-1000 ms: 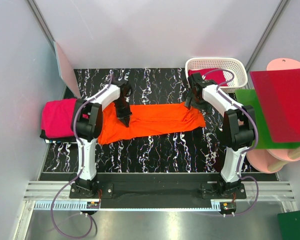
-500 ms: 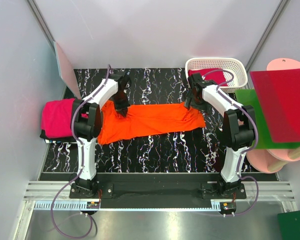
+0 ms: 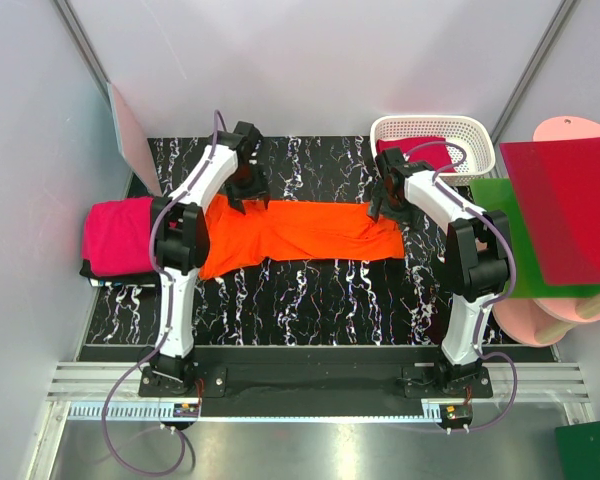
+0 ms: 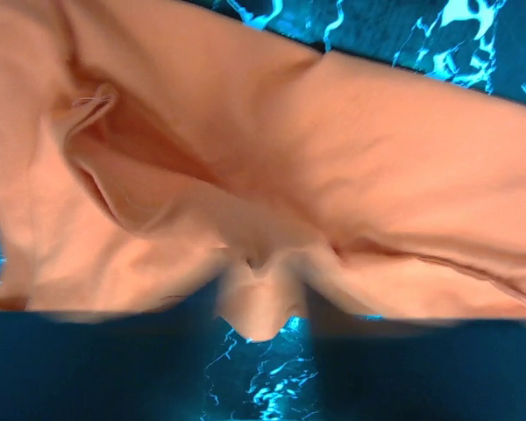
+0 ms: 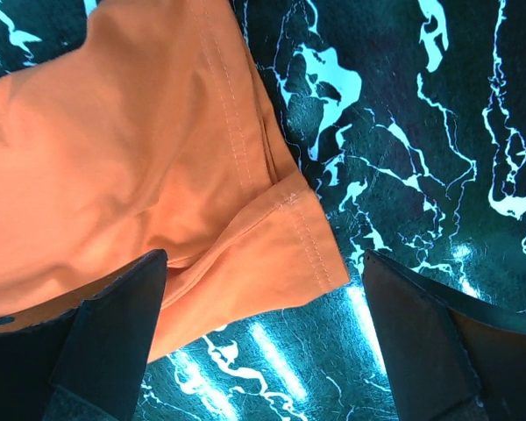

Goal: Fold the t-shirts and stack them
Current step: Fold the other side of the tshirt into a rectangle

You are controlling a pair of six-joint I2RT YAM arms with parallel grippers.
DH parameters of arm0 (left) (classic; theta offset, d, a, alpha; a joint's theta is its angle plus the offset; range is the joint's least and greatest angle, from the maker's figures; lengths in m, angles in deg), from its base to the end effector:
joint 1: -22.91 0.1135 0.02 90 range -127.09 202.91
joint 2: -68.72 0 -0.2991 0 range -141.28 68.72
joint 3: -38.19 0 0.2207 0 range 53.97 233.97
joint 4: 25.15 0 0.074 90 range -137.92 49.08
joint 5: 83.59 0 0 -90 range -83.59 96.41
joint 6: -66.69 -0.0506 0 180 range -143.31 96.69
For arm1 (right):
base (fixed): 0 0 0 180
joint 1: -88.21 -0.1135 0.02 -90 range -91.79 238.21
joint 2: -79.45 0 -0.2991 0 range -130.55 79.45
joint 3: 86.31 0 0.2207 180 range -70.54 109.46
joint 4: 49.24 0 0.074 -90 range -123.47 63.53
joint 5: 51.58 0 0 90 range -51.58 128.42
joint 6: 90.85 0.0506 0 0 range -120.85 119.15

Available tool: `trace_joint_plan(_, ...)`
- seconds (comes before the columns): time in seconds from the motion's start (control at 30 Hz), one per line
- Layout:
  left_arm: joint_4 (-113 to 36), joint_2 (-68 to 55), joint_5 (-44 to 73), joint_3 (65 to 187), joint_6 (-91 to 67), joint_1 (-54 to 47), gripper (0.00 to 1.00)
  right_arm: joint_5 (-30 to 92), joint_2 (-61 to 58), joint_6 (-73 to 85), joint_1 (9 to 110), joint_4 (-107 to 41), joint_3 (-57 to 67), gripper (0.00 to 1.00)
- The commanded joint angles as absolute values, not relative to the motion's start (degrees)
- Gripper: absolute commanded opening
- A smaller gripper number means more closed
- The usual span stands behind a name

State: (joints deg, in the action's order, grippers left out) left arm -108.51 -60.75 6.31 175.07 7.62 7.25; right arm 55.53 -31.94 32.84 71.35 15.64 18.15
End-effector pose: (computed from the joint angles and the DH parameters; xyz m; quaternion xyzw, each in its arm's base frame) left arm 0.4422 -0.1239 0.2520 -0.1320 0.9837 -0.0476 0.1127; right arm 0.3741 0.0978 0.2491 0.1662 0.9625 -0.0661 0.2041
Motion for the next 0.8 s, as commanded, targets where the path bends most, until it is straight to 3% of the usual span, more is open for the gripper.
trace_joint_plan(0.0,-109.3,-62.5,9.1,177.5,6.7,7.6,0.84,55.1,-30.4,32.4,71.3,14.6,17.5,1.00)
trace_joint_plan(0.07,-109.0,-59.6,8.3,175.3,6.7,7.6,0.99,54.9,-30.3,32.5,71.3,14.7,17.5,1.00)
trace_joint_plan(0.4,-105.6,-43.1,4.3,155.2,6.0,8.7,0.99,52.7,-32.2,31.6,71.3,14.1,20.1,1.00)
trace_joint_plan(0.5,-105.6,-40.4,3.4,151.9,6.1,8.8,0.87,50.6,-33.0,31.0,71.3,12.6,20.6,0.97)
trace_joint_plan(0.53,-105.5,-40.1,3.6,151.4,6.0,8.8,0.56,49.5,-33.0,30.6,71.3,12.1,20.6,0.95)
trace_joint_plan(0.57,-105.6,-40.1,3.9,150.3,6.0,8.8,0.23,48.7,-33.2,30.1,71.3,11.4,20.6,0.89)
trace_joint_plan(0.6,-106.0,-40.3,4.4,150.0,6.1,8.8,0.00,47.7,-33.3,29.3,71.3,9.4,20.6,0.50)
trace_joint_plan(0.63,-106.0,-41.0,4.8,149.7,6.0,8.8,0.00,46.8,-33.4,28.9,71.4,8.8,20.6,0.14)
trace_joint_plan(0.67,-106.2,-41.4,5.1,149.1,5.9,8.8,0.00,46.9,-33.8,29.1,71.3,8.3,21.0,0.00)
trace_joint_plan(0.77,-106.4,-42.2,5.9,147.9,5.6,8.8,0.00,46.9,-35.6,27.1,71.2,8.0,24.3,0.00)
